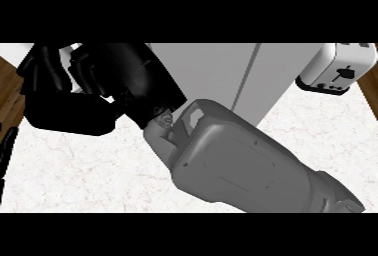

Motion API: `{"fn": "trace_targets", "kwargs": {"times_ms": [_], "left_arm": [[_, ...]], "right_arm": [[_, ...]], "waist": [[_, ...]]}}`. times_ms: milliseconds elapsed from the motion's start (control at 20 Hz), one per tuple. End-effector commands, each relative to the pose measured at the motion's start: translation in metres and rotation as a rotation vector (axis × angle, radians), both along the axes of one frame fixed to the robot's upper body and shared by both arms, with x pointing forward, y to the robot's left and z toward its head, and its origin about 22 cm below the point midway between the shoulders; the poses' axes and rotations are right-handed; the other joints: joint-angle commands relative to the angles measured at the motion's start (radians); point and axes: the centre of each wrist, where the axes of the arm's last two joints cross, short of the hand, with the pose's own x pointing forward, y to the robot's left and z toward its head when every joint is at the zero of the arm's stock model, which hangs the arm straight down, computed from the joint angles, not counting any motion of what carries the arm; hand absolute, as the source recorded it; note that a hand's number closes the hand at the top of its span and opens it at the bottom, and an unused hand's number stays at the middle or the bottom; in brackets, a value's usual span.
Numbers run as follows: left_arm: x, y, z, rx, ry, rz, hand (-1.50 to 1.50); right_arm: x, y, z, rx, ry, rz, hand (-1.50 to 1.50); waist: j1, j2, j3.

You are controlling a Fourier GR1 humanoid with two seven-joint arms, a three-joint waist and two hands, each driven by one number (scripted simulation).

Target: Pick up the wine, place it into the cabinet and close the cabinet

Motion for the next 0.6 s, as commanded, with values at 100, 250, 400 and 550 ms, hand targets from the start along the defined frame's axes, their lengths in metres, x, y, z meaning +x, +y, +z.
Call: {"fn": "trace_targets", "kwargs": {"times_ms": [100,250,400,550], "left_arm": [[0.004,0.009,0.014,0.006,0.004,0.005,-1.50],[-0.005,-0.008,-0.017,0.019,0.009,0.000,-1.50],[0.001,0.002,-0.001,0.014,0.005,0.007,-1.50],[0.007,-0.007,0.018,-0.002,-0.012,-0.012,-1.50]], "right_arm": [[0.041,-0.005,-0.003,0.007,0.033,-0.054,1.50],[0.055,-0.013,-0.016,-0.012,0.028,-0.053,1.50],[0.088,-0.052,-0.009,-0.004,0.030,-0.078,1.50],[0.097,-0.045,-0.028,-0.041,0.021,-0.119,1.50]], "waist": [[-0.004,0.000,0.001],[-0.010,0.000,0.001],[-0.004,0.005,0.001],[0.006,0.010,0.001]]}}
